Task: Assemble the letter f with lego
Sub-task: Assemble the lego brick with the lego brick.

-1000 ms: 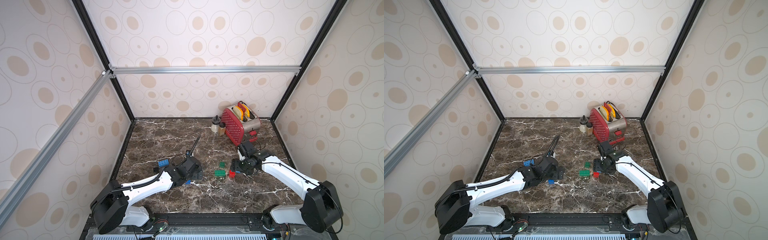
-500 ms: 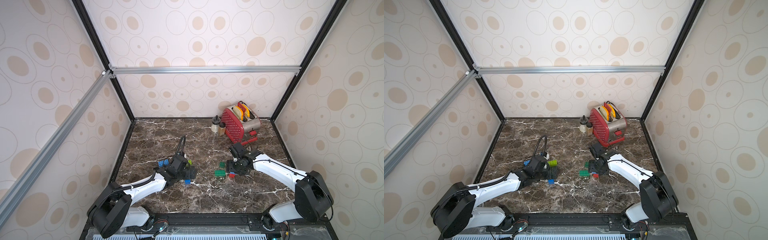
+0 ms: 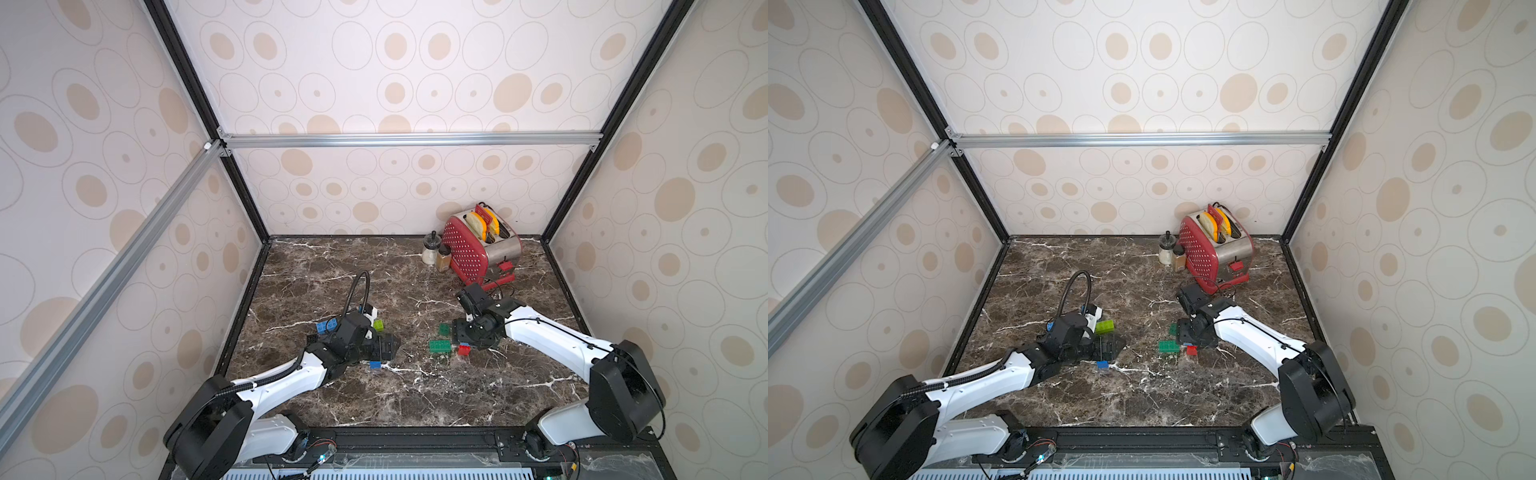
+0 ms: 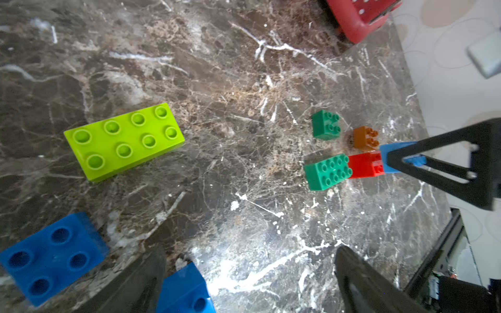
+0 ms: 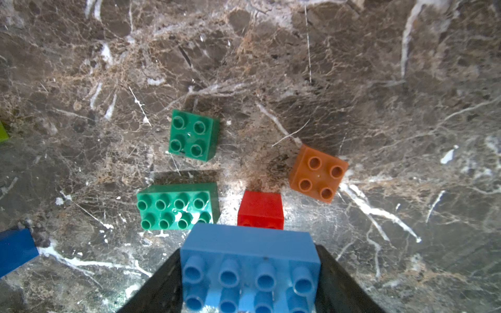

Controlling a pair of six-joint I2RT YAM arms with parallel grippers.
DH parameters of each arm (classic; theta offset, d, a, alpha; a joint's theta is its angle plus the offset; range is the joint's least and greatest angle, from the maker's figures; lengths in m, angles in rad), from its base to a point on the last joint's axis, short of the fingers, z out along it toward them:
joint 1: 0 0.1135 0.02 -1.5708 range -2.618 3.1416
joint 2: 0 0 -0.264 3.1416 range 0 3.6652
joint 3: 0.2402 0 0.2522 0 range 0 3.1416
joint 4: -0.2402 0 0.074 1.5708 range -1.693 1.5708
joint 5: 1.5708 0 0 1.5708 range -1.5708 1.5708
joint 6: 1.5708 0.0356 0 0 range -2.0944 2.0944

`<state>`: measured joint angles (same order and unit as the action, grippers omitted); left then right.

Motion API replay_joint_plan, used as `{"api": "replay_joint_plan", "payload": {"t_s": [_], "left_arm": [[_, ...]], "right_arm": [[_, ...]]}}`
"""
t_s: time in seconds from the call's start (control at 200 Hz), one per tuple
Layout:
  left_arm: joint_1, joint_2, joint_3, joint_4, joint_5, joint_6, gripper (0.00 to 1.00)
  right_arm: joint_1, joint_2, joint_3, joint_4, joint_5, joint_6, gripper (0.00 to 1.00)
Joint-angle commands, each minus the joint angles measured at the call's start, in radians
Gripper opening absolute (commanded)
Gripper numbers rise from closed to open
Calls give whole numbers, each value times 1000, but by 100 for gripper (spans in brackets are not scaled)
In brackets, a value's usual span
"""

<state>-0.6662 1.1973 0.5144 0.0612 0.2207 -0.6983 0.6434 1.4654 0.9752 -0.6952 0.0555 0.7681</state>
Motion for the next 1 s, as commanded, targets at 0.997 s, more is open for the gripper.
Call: {"api": "replay_joint_plan", "payload": {"t_s": [0.997], "left_arm": [[7, -117, -34, 81, 39, 28, 99]], "right_arm": [[-21, -24, -74, 58, 1, -3, 73]]}}
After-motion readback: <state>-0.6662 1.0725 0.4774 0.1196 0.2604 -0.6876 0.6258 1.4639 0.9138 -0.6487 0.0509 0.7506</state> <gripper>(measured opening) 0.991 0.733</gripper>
